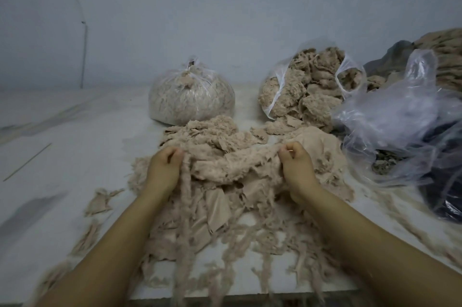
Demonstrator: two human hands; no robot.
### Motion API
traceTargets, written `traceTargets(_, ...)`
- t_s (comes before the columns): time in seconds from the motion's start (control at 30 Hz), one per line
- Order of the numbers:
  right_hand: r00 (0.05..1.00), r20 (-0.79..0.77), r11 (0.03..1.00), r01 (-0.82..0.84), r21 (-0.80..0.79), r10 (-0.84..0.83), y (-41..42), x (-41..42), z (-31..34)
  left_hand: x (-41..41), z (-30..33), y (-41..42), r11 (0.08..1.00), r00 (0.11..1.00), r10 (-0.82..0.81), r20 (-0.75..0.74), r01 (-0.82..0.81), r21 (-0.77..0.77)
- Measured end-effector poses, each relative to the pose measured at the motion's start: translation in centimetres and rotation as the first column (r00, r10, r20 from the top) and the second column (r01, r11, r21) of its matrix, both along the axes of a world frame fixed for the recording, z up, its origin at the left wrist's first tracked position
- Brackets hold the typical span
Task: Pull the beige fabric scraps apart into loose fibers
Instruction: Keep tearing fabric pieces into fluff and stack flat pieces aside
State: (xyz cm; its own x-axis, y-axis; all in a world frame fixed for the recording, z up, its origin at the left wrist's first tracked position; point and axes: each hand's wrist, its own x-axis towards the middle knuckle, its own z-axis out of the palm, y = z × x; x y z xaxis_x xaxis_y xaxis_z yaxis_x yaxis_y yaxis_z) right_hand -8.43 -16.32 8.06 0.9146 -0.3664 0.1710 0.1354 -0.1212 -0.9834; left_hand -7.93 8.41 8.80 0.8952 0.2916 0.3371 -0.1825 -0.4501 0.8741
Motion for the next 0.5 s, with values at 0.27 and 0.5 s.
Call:
traceTargets(0.27, 0.998, -0.006, 0.751, -0.048, -0.658, 0.058, 0.1, -1.6, -1.5, -0.7, -1.2, -1.8, 0.729, 0.912, -0.341, -0.228, 0.41, 0.549)
traceTargets(0.5, 0.94, -0.065, 0.49, -0.232, -0.841, 0.334, 4.9, -1.6, -2.6, -0.4, -2.1, -2.7, 0.867, 0.964, -0.263, -0.026, 0.249, 0.432)
